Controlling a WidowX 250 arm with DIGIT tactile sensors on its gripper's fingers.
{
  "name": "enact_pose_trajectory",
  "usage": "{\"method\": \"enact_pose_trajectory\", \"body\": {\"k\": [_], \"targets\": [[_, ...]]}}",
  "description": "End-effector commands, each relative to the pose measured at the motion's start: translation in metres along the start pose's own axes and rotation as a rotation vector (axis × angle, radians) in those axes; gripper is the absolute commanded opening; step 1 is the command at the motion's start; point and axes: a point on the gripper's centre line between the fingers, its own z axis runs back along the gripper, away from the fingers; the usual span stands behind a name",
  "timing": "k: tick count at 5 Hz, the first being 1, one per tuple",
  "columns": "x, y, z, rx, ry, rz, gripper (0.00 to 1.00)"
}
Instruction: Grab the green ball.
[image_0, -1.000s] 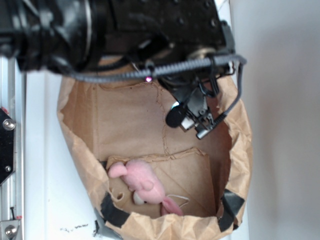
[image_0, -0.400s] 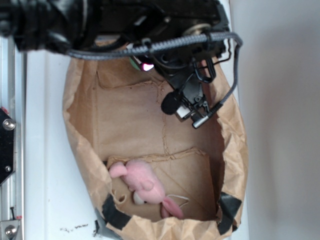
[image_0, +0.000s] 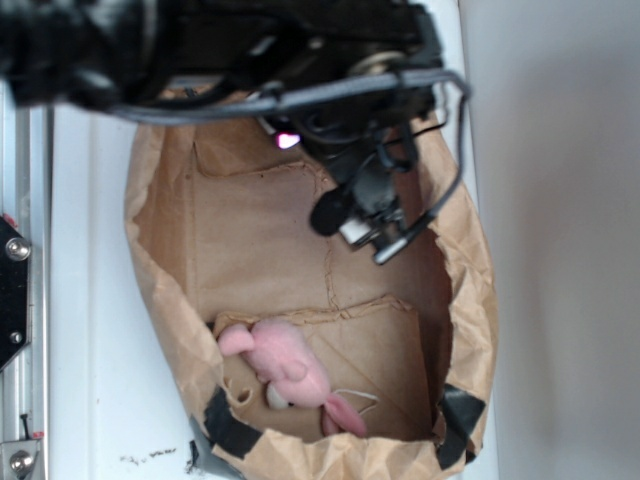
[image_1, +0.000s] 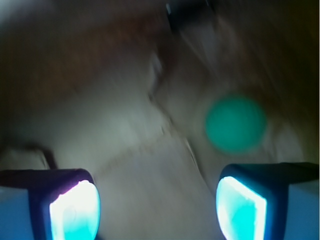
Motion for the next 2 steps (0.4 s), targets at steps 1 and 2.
{"method": "enact_pose_trajectory", "body": {"k": [1,2], "targets": [[-0.0330,0.0148,0.0367,-0.089,-0.080,0.068,1.00],[-0.0255,0.0144,0.0308,-0.099,-0.082,0.196,1.00]]}}
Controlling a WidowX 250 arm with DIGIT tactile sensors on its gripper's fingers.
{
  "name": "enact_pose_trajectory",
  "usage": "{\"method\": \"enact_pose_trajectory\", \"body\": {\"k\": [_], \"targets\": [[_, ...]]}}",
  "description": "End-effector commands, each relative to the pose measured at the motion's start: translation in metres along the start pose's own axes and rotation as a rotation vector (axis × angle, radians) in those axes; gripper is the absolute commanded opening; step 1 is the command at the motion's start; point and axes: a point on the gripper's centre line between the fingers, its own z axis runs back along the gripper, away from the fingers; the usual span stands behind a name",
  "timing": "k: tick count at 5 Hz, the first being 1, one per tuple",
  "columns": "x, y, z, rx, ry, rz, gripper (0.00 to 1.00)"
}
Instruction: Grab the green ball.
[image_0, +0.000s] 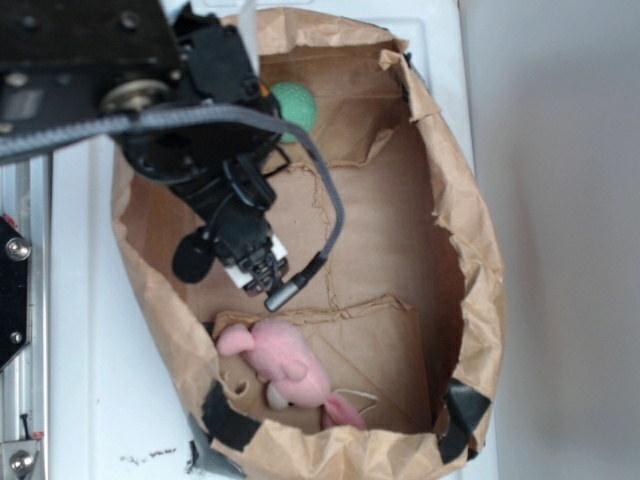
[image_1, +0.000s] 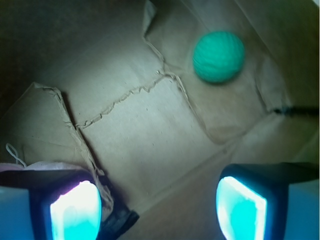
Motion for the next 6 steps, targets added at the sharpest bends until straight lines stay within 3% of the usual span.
{"method": "enact_pose_trajectory", "body": {"k": [1,3,6], "targets": [[0.027,0.004,0.003,-0.016,-0.095,0.283,1.00],[0.051,0.002,-0.012,0.010,-0.139,0.441,1.00],[0.071,0.011,-0.031,0.049,-0.198,0.477,1.00]]}}
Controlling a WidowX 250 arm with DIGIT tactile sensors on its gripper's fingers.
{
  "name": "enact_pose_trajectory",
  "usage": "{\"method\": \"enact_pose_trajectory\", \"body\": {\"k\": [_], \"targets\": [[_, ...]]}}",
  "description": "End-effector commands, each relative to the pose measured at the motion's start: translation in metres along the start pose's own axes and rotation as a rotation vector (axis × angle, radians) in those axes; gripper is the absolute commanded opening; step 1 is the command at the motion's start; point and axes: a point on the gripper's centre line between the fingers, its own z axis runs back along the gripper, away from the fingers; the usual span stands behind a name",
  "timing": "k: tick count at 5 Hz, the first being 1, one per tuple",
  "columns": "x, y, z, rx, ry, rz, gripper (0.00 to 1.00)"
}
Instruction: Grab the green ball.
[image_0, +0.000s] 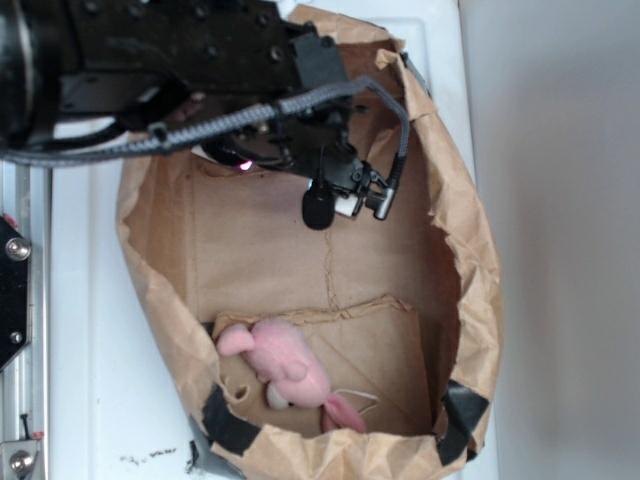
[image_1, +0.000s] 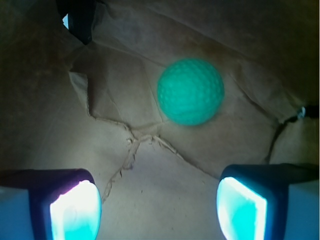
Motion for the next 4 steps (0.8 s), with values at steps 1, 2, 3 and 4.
{"method": "enact_pose_trajectory", "body": {"k": [1,2,3,4], "targets": [[0.035,-0.012,0.002,-0.031,-0.091,0.058,1.00],[0.041,-0.011,-0.004,-0.012,-0.101,0.056,1.00],[0.041,-0.001,-0.006,0.008,-0.103,0.024,1.00],[0.039,0.008,-0.002,0.072,-0.068,0.006,1.00]]}}
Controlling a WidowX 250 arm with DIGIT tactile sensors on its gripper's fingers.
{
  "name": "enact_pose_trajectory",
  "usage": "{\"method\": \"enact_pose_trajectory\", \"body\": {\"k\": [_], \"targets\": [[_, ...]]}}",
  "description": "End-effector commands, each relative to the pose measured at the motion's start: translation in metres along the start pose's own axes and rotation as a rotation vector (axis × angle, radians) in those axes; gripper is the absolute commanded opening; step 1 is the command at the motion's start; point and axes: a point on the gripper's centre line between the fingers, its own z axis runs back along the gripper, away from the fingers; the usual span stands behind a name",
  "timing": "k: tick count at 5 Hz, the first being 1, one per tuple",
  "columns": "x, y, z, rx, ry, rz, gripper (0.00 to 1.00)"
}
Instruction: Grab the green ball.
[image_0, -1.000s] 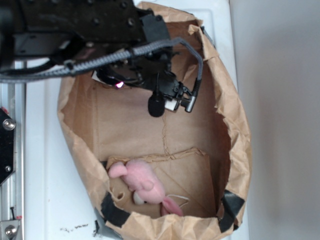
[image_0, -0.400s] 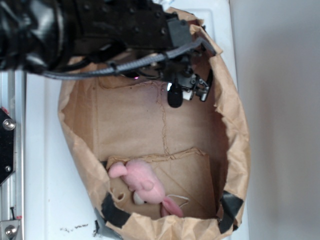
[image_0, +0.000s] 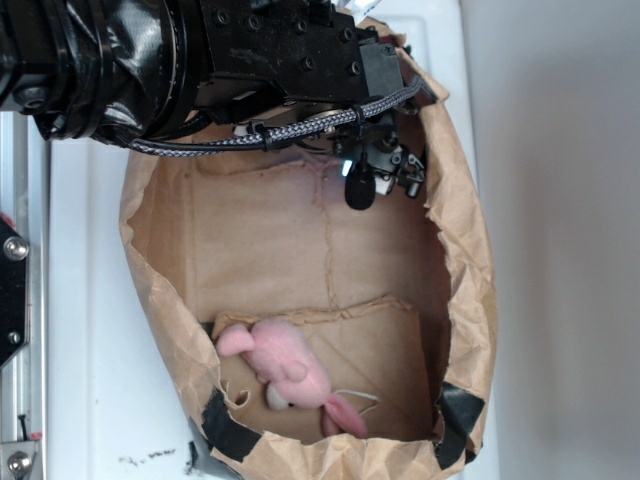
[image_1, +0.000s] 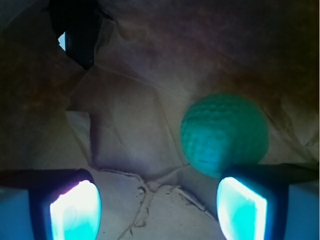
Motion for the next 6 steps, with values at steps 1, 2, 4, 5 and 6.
{"method": "enact_pose_trajectory", "body": {"k": [1,2,4,5,6], "targets": [[0.019,0.020,0.022,0.104,0.024,0.000,1.00],[0.023,0.023,0.019,0.180,0.033,0.045,1.00],[0.027,0.027,0.016,0.270,0.047,0.260,1.00],[0.022,0.031,0.017,0.260,0.044,0.324,1.00],[0.013,0.038,0.018,0.171,0.043,0.351,1.00]]}}
